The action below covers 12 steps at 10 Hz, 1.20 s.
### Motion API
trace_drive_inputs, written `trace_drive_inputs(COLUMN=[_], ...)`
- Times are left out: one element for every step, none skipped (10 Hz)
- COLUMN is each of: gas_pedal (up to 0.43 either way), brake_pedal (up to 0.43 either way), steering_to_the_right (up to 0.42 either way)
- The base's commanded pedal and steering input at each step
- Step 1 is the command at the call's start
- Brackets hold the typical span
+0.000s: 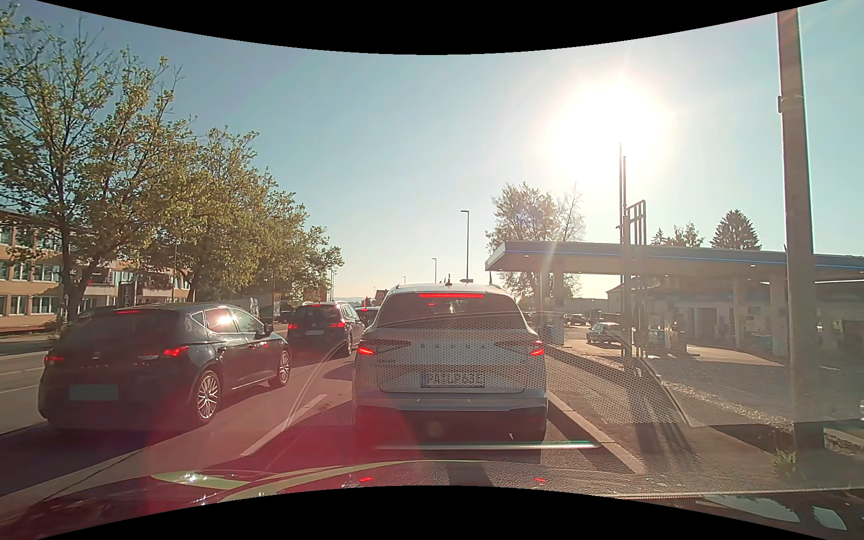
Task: Follow the waypoints while adhering to traffic rules and regulations
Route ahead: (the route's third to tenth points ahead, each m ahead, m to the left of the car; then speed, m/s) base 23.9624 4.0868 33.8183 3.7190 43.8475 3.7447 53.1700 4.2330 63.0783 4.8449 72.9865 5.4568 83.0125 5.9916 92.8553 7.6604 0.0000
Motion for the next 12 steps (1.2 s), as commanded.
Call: trace_drive_inputs(gas_pedal=[0.000,0.000,0.000,0.000,0.000,0.000,0.000,0.000,0.000,0.000,0.000,0.000], brake_pedal=[0.226,0.226,0.226,0.226,0.226,0.226,0.226,0.232,0.226,0.226,0.226,0.226], steering_to_the_right=[-0.005,-0.005,-0.005,-0.005,-0.005,-0.005,-0.005,-0.005,-0.005,-0.005,-0.005,-0.005])
